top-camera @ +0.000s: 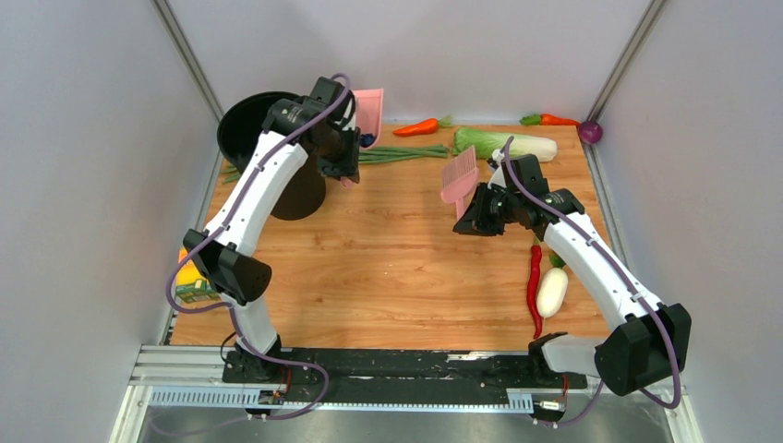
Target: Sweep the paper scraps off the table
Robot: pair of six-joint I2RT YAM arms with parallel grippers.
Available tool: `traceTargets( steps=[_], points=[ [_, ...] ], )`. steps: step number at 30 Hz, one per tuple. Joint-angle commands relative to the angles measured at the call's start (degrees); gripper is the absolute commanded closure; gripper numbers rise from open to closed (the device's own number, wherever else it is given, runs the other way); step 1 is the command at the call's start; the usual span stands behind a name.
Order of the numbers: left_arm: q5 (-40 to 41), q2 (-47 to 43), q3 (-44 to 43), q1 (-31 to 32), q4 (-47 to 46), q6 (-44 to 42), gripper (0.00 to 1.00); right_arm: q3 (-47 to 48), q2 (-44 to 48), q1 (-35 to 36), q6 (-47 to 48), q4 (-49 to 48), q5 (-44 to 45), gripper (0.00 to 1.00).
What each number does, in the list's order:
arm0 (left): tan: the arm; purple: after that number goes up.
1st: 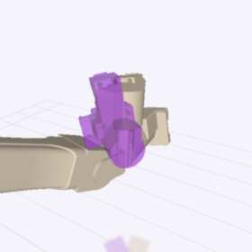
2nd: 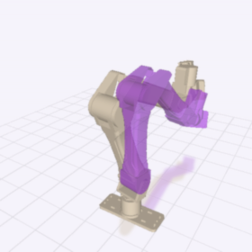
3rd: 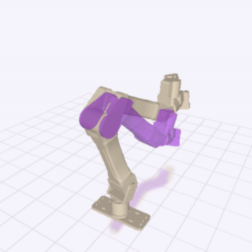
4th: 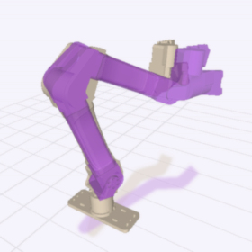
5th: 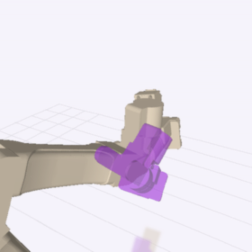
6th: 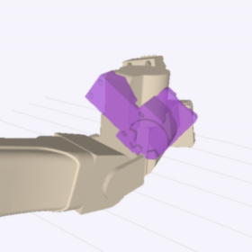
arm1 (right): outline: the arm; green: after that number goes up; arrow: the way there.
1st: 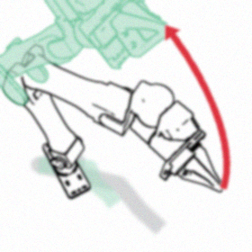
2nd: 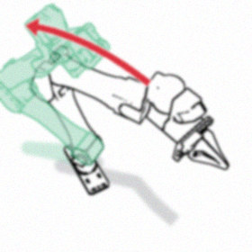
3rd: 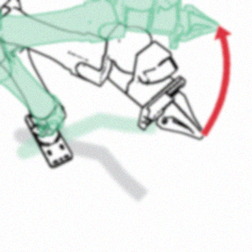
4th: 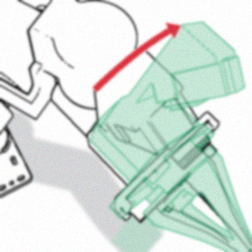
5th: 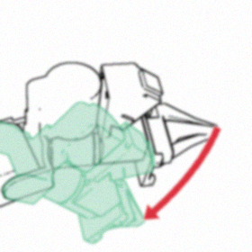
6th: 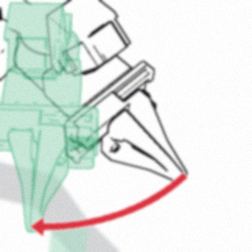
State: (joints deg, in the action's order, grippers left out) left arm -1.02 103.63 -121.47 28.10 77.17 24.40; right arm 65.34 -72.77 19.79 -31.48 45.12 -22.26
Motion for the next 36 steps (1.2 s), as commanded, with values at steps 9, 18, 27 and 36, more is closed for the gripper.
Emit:
traceTargets(
  steps=[9,18,27,36],
  points=[
    [-13.03,-2.56,-4.12,-10.51,-4.13,2.84,1.00,0.40,0.97,-0.19,0.20,-2.41,-1.38,1.00],
    [-19.54,-2.74,-4.13,-19.21,-7.55,4.86,1.00,-0.30,0.97,-0.28,0.46,-2.41,-1.29,1.00],
    [-28.33,-2.91,-4.22,-26.77,-12.65,9.25,1.00,-1.53,1.76,-0.28,0.81,-2.50,-0.59,1.00],
    [-41.95,-5.19,2.28,-31.70,-27.91,19.96,1.00,-2.24,2.11,-0.19,0.72,-2.76,-0.33,1.00]
  ],
)
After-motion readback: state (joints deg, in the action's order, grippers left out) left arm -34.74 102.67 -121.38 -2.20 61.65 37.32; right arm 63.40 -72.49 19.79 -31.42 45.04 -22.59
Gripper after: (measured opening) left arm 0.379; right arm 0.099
